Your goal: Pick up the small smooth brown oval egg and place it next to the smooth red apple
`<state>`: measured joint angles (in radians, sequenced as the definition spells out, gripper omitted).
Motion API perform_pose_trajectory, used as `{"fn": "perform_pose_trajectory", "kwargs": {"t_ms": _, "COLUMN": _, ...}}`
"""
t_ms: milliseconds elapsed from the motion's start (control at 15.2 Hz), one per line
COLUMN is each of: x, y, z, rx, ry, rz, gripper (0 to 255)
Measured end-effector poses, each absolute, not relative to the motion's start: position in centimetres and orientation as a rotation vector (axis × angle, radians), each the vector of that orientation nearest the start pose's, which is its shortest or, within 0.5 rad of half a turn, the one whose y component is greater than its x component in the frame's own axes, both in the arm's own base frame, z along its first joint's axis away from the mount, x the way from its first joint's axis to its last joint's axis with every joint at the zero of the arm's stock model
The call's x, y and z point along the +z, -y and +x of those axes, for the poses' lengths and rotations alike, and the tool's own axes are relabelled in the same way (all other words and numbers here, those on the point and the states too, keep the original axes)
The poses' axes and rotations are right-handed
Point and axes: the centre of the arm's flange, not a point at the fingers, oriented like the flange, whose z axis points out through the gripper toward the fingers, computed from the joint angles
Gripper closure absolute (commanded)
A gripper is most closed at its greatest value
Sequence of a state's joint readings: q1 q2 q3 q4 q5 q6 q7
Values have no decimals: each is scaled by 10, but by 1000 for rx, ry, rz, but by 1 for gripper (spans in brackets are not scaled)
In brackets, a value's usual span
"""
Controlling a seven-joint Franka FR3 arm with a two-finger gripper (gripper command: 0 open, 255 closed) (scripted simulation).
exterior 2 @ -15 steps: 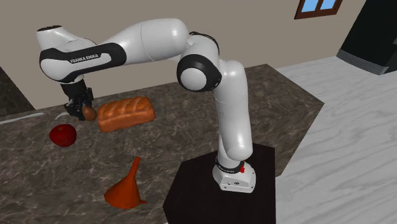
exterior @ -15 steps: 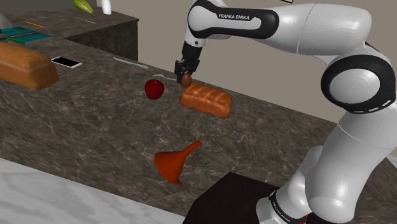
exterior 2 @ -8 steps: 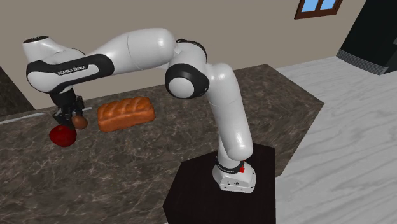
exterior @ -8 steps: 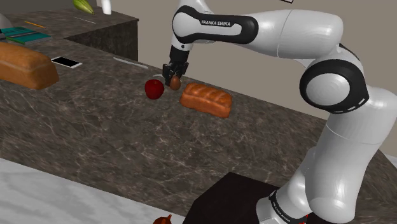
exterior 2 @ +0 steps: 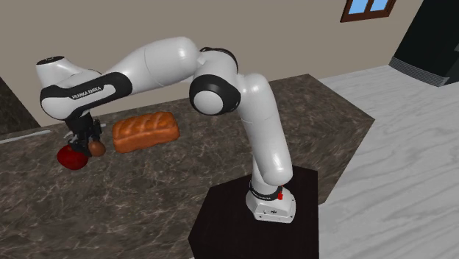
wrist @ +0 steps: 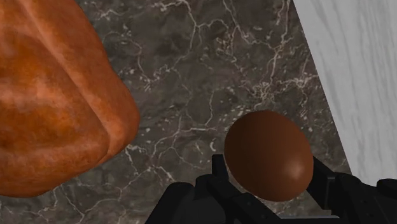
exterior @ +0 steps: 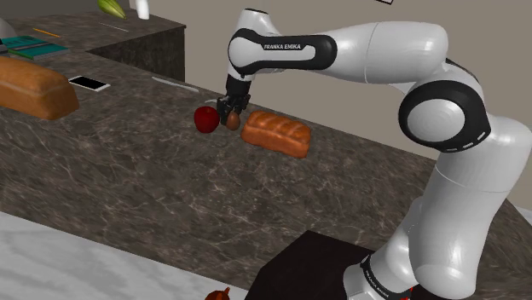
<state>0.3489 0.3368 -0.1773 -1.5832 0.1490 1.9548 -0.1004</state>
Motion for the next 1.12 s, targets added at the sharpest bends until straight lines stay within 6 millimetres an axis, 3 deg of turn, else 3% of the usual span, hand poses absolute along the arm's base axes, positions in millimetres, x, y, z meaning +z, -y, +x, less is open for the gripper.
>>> {"fn": "perform_pose_trajectory", "kwargs": {"t_ms": 1122, "x": 360, "y": -137, "z": 649, "rx": -58, "ry": 351, "rz": -3038, "gripper": 255}}
